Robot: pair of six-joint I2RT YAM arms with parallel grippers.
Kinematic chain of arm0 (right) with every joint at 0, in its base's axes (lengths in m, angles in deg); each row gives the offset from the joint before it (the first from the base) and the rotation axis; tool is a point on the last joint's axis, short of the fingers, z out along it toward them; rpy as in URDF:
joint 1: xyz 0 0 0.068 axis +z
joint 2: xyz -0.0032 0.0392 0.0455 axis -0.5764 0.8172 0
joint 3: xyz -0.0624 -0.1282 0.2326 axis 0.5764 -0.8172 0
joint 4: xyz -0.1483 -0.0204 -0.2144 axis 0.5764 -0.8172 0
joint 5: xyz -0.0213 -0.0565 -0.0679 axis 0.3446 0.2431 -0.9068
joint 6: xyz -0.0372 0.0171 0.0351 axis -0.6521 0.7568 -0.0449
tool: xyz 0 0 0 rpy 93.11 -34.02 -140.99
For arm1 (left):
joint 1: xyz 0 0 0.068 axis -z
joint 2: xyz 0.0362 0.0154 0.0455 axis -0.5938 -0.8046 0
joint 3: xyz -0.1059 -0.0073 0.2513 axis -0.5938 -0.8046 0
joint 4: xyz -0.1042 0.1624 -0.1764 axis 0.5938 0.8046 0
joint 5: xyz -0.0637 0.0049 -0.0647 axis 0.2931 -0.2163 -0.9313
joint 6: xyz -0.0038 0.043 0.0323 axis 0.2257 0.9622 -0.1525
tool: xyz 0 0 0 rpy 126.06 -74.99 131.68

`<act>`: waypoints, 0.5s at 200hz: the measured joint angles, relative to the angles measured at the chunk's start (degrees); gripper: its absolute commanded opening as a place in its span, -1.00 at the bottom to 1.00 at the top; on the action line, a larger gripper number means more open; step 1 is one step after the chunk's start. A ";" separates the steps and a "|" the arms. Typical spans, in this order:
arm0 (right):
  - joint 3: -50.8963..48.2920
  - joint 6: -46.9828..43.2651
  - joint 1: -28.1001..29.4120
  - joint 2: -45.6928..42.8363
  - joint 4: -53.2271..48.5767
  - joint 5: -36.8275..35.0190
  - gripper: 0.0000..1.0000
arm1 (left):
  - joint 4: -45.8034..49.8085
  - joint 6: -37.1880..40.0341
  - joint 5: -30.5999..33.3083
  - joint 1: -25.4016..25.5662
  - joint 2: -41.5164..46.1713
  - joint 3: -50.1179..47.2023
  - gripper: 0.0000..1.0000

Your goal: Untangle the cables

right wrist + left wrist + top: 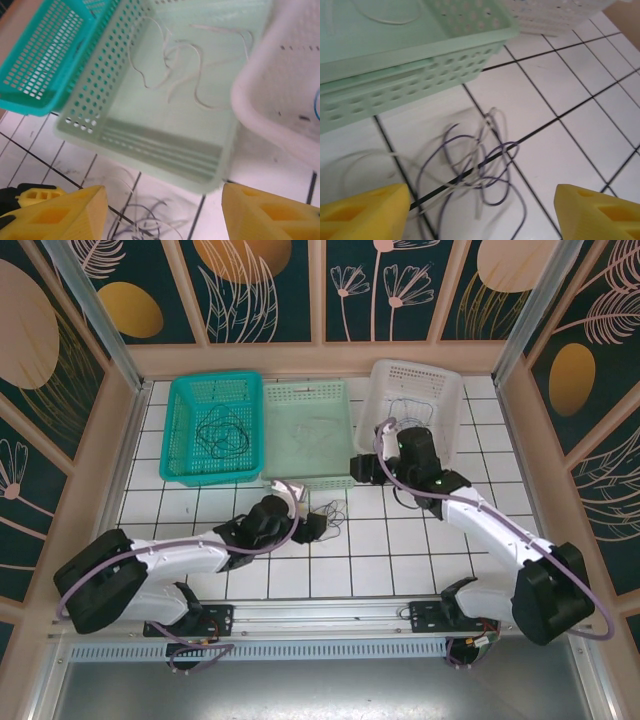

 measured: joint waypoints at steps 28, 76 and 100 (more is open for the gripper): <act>-5.16 3.02 -0.92 -3.43 1.86 -0.55 0.23 | -0.13 0.24 -3.28 0.00 -4.79 3.21 0.42; -8.63 7.02 -2.10 -4.57 5.79 -0.13 0.21 | 1.90 0.00 -2.97 0.00 -7.26 5.44 0.31; -8.66 8.11 -2.10 -4.59 7.06 -0.09 0.21 | 1.86 0.00 -2.99 0.00 -9.25 7.28 0.28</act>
